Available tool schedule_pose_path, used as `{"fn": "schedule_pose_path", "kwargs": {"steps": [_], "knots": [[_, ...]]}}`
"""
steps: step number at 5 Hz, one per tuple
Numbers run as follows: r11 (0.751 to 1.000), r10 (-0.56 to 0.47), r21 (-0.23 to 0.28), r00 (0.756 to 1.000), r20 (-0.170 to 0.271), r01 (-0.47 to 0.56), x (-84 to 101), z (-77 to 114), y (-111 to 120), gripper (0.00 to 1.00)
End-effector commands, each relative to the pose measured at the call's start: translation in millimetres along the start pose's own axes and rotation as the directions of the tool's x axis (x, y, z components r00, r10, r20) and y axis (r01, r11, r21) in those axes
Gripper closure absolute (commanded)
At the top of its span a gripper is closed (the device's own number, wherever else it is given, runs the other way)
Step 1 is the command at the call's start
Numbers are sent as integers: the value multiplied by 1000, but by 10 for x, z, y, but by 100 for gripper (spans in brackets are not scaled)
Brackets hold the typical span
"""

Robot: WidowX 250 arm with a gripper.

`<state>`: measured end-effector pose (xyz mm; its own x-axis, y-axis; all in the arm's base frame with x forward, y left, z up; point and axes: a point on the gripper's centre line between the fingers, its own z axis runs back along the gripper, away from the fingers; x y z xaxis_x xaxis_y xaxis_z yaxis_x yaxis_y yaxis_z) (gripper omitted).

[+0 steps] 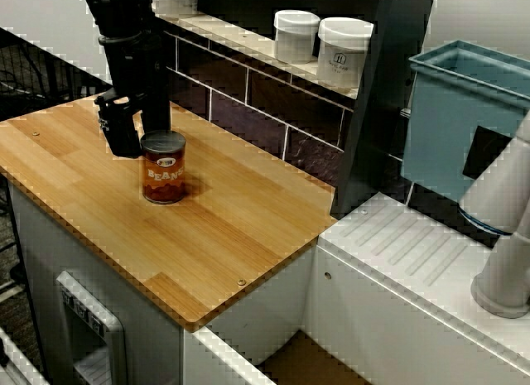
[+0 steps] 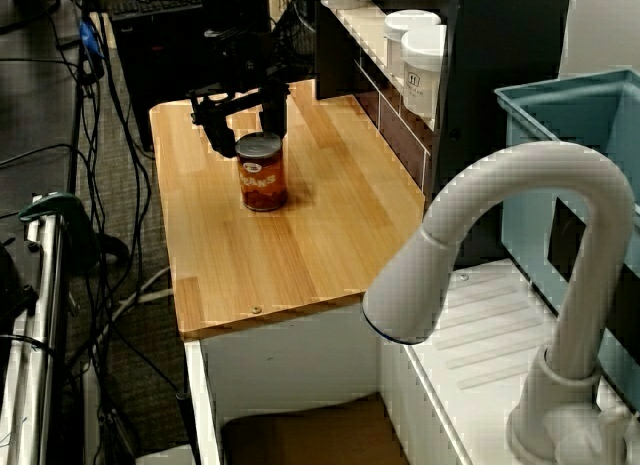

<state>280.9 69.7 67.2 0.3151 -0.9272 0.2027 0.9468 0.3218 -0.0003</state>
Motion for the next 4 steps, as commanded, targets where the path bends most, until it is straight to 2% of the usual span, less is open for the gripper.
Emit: {"fn": "schedule_pose_path", "kwargs": {"steps": [1,2,3,4], "knots": [[997,17,78,1000,-13,-16,230,115,-145,0],[993,75,87,997,32,-78,309,103,-151,0],[988,119,89,991,59,-124,430,63,-163,0],[984,146,98,987,63,-152,534,-7,-158,0]]}}
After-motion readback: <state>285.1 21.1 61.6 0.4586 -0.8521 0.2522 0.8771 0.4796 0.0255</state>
